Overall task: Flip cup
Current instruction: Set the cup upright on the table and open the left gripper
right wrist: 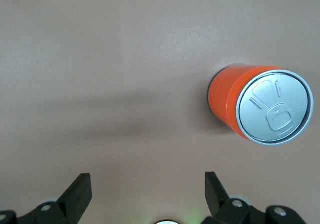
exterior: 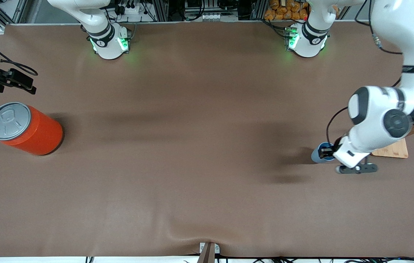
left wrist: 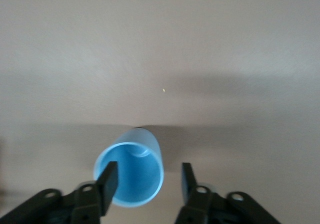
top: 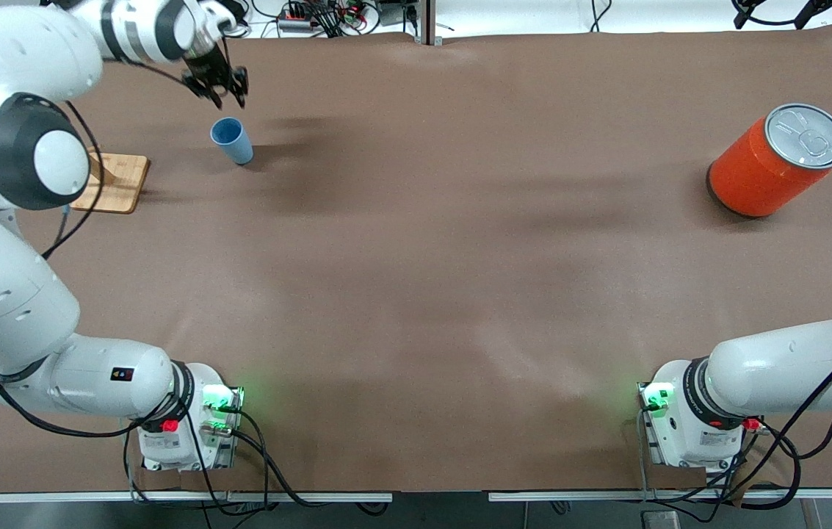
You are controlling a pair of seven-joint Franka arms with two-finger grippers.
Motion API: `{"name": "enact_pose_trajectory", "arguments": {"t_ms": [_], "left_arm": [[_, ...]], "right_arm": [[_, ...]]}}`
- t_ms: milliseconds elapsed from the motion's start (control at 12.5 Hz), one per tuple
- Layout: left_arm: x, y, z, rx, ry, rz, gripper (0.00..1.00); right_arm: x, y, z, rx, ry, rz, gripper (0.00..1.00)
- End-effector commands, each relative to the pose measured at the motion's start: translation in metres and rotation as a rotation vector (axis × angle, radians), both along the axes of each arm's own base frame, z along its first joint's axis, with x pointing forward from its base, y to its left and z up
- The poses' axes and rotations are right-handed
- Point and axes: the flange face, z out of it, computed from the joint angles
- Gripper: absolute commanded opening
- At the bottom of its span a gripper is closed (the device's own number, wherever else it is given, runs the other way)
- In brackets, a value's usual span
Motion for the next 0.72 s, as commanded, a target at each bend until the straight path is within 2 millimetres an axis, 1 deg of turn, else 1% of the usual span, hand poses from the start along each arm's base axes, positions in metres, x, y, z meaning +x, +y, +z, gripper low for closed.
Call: {"name": "enact_pose_trajectory", "arguments": {"t_ms": [0, 80, 160, 240, 320, 480, 640], "left_arm": [[-0.007, 0.0, 0.11, 0.024, -0.035, -0.002, 1.0], [-0.012, 0.0, 0.146, 0.024, -0.046, 0.004, 1.0], [-0.015, 0.006, 0.174, 0.025, -0.043, 0.014, 1.0], [-0.019, 0.011, 0.194, 0.028, -0.031, 0.023, 1.0], [-0.024, 0.012, 0.207, 0.031, -0.014, 0.027, 1.0], [-0.043, 0.011, 0.245, 0.028, -0.057, 0.028, 1.0], [-0.063, 0.013, 0.273, 0.025, -0.074, 0.029, 1.0]], "right_arm": [[-0.004, -0.011, 0.017, -0.022, -0.021, 0.044, 1.0], [-0.005, -0.026, 0.02, -0.009, -0.023, 0.056, 1.0], [-0.007, -0.032, 0.02, -0.003, -0.013, 0.055, 1.0], [-0.007, -0.03, 0.02, -0.005, -0.011, 0.057, 1.0], [-0.007, -0.03, 0.02, -0.003, -0.011, 0.053, 1.0], [-0.008, -0.031, 0.02, -0.003, -0.006, 0.05, 1.0], [-0.008, -0.031, 0.02, -0.003, -0.003, 0.048, 1.0]]}}
